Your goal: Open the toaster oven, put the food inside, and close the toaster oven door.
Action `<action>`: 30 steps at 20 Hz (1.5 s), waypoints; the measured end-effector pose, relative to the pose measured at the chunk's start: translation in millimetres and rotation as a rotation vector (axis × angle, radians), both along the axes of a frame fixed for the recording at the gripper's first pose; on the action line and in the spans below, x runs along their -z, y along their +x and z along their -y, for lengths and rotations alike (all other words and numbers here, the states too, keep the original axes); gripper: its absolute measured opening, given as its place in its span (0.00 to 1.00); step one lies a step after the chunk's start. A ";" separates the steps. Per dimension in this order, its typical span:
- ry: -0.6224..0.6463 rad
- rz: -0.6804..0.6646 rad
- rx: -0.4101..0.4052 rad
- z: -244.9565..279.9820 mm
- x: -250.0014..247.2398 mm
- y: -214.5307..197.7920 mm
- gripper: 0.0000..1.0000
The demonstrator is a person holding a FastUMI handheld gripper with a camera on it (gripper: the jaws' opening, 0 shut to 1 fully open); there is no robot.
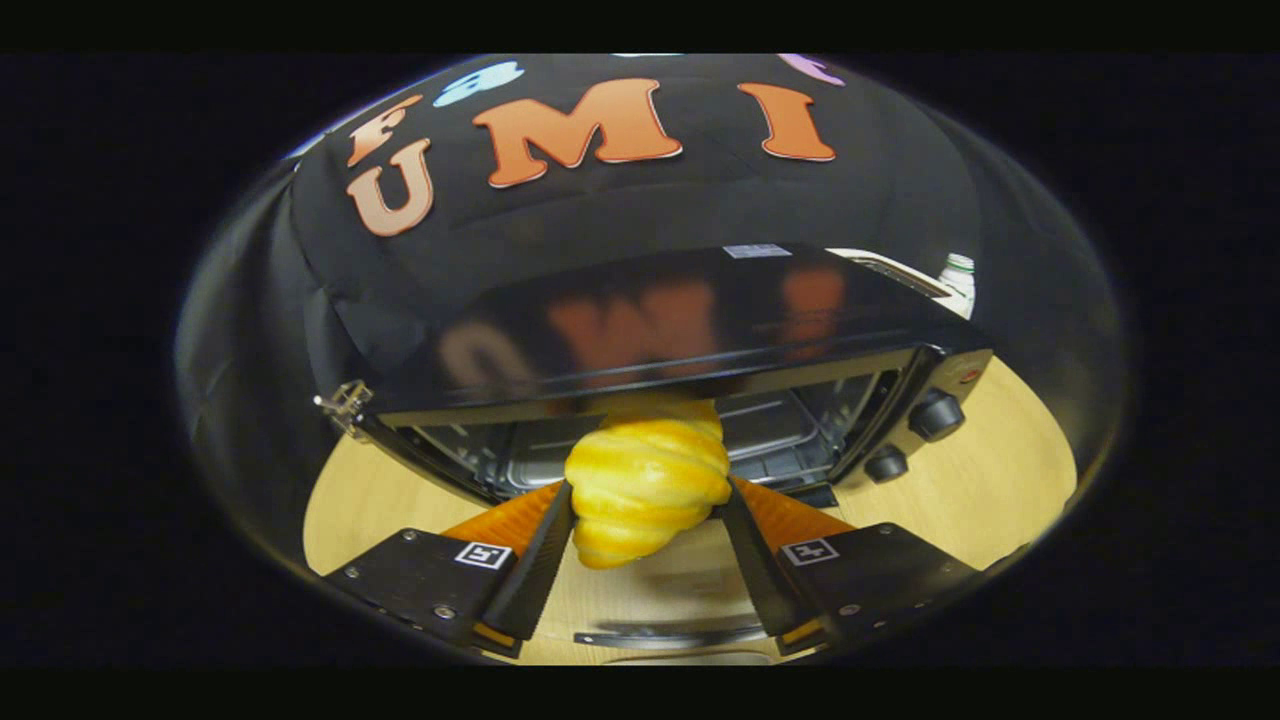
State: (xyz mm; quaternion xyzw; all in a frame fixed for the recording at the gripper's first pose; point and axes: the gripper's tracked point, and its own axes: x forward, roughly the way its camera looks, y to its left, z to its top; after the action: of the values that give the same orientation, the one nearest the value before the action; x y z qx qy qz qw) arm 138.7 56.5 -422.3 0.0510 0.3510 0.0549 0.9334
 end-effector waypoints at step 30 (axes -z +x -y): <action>0.011 0.000 0.044 25.0 7.9 -81.6 0.99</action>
State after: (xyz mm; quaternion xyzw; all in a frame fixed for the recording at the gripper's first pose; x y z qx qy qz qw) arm 57.1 31.5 -430.2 0.0636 0.3493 0.0363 0.9341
